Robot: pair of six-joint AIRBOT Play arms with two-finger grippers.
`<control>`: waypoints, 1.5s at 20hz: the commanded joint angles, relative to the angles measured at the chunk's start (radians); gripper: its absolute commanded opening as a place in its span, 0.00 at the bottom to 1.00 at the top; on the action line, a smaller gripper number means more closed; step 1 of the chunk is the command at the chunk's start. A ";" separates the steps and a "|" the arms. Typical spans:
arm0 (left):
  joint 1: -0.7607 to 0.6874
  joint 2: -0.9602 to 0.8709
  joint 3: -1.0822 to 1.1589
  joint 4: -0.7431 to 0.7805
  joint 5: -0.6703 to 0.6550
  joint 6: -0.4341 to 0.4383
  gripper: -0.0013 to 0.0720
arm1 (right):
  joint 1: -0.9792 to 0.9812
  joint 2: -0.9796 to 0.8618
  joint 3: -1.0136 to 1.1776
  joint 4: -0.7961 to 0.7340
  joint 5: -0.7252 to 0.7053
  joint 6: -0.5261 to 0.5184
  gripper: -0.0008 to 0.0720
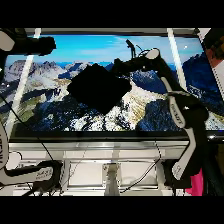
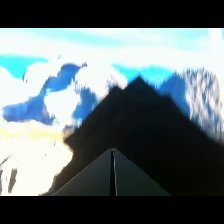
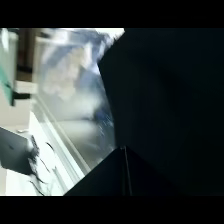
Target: Fold the clothes and pants, and hang the long-sleeved shirts on hangers.
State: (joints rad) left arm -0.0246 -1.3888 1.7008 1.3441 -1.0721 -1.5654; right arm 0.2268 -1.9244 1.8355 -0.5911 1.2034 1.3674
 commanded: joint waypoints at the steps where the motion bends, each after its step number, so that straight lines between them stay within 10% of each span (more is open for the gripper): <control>1: 0.002 0.023 -0.007 -0.019 -0.215 0.088 0.03 | -0.040 0.239 -0.346 -0.069 -0.049 -0.072 0.03; 4: 0.002 0.026 -0.058 -0.056 -0.299 0.163 0.02 | -0.066 0.536 -0.850 0.044 -0.281 -0.121 0.03; 8: -0.003 0.046 -0.178 -0.090 -0.305 0.213 0.02 | -0.002 0.851 -1.373 0.564 -0.619 -0.267 0.07; 10: -0.003 0.049 -0.213 -0.134 -0.306 0.239 0.02 | 0.056 0.848 -1.386 0.618 -0.697 -0.265 0.68; 14: -0.006 0.052 -0.218 -0.176 -0.306 0.252 0.02 | 0.090 0.682 -1.263 0.616 -0.616 -0.246 0.87; 19: -0.006 0.070 -0.218 -0.179 -0.306 0.299 0.02 | 0.090 0.405 -1.085 0.614 -0.391 -0.278 0.87; 30: -0.006 0.092 -0.218 -0.179 -0.301 0.303 0.02 | 0.092 0.111 -0.756 0.621 -0.359 -0.194 0.87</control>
State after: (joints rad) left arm -0.0296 -1.2987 1.4830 1.1656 -1.3754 -1.2636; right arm 0.3172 -1.7531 0.9894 0.0288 0.8337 1.1172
